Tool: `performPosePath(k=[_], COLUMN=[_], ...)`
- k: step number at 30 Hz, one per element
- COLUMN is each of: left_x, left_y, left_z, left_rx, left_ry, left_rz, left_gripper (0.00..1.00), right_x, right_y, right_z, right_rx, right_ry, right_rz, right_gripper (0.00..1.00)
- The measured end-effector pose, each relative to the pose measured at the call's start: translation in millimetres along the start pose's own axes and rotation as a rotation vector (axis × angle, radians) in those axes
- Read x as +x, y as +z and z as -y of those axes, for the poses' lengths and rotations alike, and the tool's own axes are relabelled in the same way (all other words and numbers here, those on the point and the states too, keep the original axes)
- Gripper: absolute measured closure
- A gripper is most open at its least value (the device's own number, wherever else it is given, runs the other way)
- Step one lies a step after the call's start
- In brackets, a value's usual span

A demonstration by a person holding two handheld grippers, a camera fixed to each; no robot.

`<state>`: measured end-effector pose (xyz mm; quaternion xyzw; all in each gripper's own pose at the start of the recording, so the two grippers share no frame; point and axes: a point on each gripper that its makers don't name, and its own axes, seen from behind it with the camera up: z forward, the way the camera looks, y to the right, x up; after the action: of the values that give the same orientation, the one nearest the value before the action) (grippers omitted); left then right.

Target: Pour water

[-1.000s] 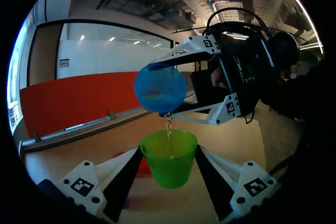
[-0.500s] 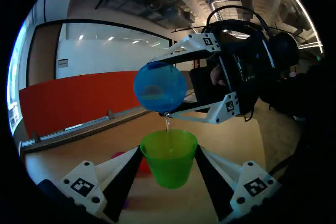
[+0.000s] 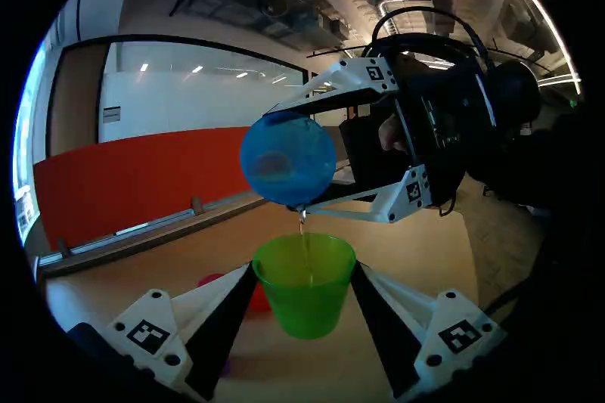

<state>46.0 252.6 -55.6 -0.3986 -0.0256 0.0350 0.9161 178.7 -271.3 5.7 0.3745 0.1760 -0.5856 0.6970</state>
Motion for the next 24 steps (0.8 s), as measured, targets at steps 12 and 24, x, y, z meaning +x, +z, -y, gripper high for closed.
performPosePath(k=[12,24], left_x=[1.6,2.1], left_y=[0.1,0.6], left_z=[-1.1,0.2], left_rx=[-0.002,-0.002], left_ry=[0.004,0.002], left_rz=[-0.003,-0.007], left_gripper=[0.12,0.13], right_x=[-1.5,0.2], right_y=[0.6,1.3], right_z=[-3.2,-6.5], right_rx=[-0.002,-0.006], right_ry=[-0.034,-0.06], right_rz=[0.005,0.005], right_gripper=[0.09,0.08])
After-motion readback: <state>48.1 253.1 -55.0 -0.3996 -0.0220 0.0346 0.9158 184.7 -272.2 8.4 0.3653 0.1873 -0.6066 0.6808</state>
